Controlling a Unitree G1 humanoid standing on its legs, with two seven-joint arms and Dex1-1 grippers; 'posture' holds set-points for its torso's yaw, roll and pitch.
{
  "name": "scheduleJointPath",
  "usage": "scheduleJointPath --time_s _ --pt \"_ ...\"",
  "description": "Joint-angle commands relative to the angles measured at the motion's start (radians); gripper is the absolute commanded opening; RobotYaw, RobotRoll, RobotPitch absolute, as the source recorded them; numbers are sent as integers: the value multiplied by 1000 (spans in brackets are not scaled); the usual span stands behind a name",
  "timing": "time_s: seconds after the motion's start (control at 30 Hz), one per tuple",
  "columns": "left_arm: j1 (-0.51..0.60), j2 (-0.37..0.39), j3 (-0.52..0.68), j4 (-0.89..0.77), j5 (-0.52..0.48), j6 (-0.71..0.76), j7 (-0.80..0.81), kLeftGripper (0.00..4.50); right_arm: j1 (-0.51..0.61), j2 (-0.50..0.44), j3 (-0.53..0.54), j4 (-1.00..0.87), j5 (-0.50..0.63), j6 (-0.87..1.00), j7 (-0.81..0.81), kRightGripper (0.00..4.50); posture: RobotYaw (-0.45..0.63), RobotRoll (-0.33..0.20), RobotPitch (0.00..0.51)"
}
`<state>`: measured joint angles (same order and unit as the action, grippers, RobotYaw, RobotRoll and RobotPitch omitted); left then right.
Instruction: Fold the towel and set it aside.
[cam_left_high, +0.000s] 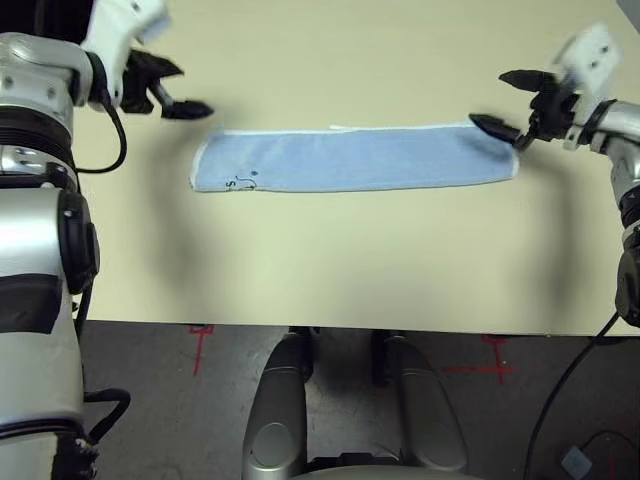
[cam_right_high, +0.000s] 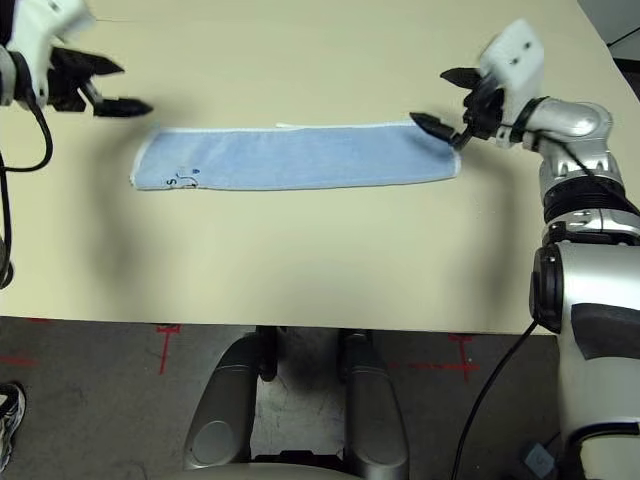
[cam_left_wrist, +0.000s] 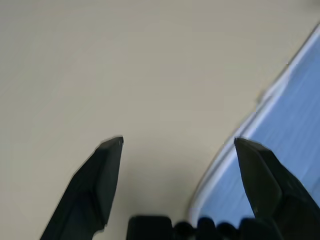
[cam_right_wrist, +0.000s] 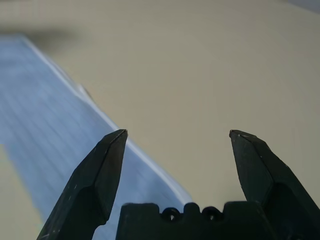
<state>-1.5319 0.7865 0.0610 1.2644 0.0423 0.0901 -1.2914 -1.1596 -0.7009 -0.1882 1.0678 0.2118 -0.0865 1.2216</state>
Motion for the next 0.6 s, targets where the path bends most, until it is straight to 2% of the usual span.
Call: scheduleJointPath --time_s 0.03,0.13,0.3,0.43,0.6 --pt "103 -21 68 -49 -107 2 -139 4500 72 12 -27 -63 46 108 -13 4466 59 0 343" --pt "181 -38 72 -98 -132 -32 -187 4500 102 32 -30 -103 57 148 -42 4466 56 0 343" --pt "281 -78 63 -166 -138 -100 -177 4500 107 79 -60 -118 105 205 -87 4466 48 0 340" --pt "349 -95 39 -202 -122 -203 -192 4500 111 118 -82 -142 145 285 -131 4466 50 0 343" --pt "379 -100 33 -213 -144 -252 -248 4500 119 90 -88 -193 193 433 -116 4466 40 0 348"
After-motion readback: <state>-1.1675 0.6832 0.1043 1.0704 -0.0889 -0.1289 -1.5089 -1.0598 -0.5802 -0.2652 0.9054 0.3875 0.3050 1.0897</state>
